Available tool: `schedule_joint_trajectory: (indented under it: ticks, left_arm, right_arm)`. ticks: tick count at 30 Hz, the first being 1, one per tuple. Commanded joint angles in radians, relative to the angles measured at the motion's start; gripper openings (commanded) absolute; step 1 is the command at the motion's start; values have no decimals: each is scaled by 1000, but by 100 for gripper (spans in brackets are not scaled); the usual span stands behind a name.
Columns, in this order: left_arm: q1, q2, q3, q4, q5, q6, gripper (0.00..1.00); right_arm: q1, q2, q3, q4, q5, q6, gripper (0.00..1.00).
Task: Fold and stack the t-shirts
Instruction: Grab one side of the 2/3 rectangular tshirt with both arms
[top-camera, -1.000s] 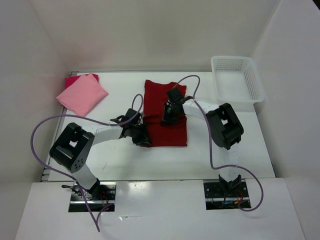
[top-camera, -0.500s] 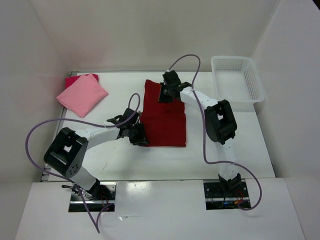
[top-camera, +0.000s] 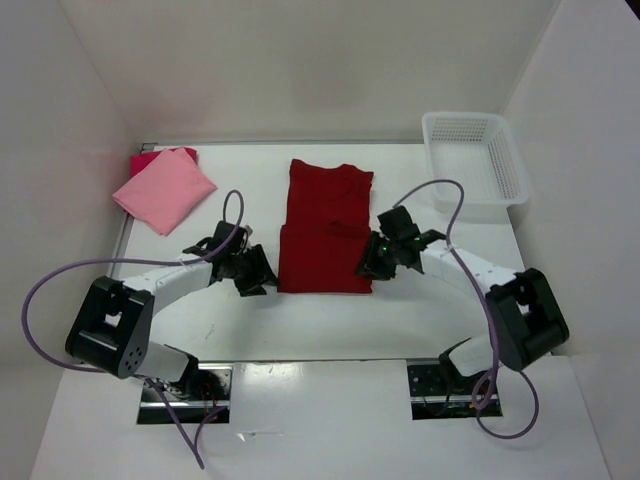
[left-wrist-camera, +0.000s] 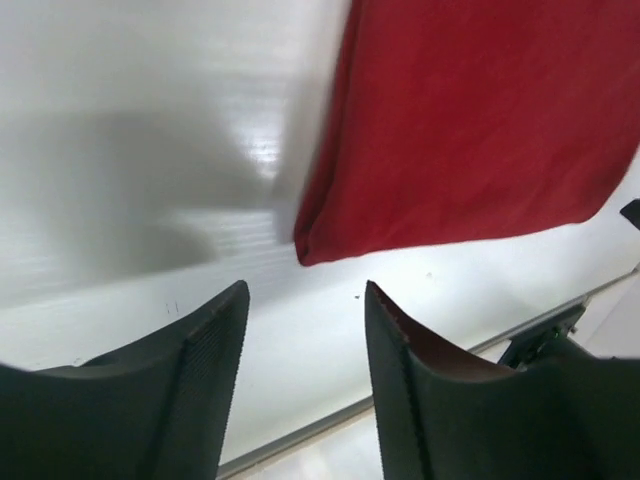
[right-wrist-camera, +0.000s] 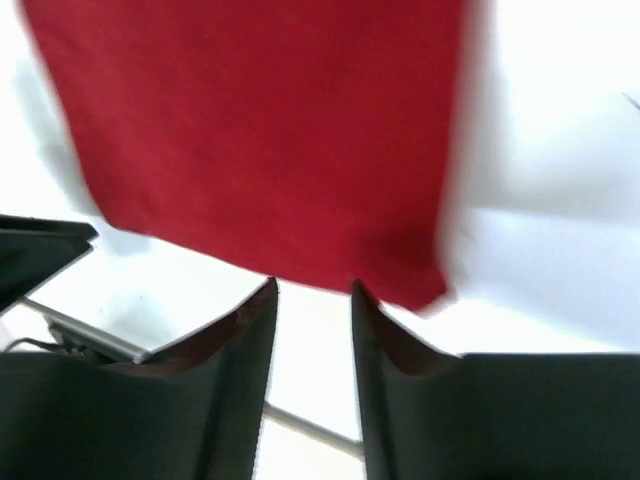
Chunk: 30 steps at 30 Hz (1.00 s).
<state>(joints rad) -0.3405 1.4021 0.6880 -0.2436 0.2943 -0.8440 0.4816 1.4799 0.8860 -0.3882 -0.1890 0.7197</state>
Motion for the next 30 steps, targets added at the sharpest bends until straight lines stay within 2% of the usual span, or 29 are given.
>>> schedule_joint_trajectory:
  ticks: [1,2,6,9,13,16,19,21,24,25,30]
  left_arm:
    - [3,29,-5,44,71,9,59]
    - [3,44,5,44,81,10,60]
    - [3,118,5,66,115,34,60]
    - [3,141,5,75,115,45,57]
    - [3,161,5,75,94,56,50]
    - [3,161,5,93,83,56,48]
    - [3,161,5,102,74,46,42]
    - [3,170,5,113,74,46,38]
    - [3,170,18,113,54,46,30]
    - [3,170,27,124,54,46,25]
    - [3,179,59,112,54,66,9]
  right_arm:
    - [-70,-133,-102,8,-3,87,43]
    - [-86,-147,-146,8,-15,101,50]
    - [-112,-168,-232,43,-44,122,59]
    - [-112,-121,-252,80,-66,123,59]
    - [-112,-92,-252,113,-66,123,50]
    - [-112,-72,-271,149,-66,123,50]
    - [-112,-27,-271,181,-78,123,50]
    - [-112,9,-271,193,-78,123,43]
    - [-112,28,-262,193,-87,123,28]
    - [-112,28,-262,193,-87,123,20]
    - [-112,-23,-262,172,-75,123,8]
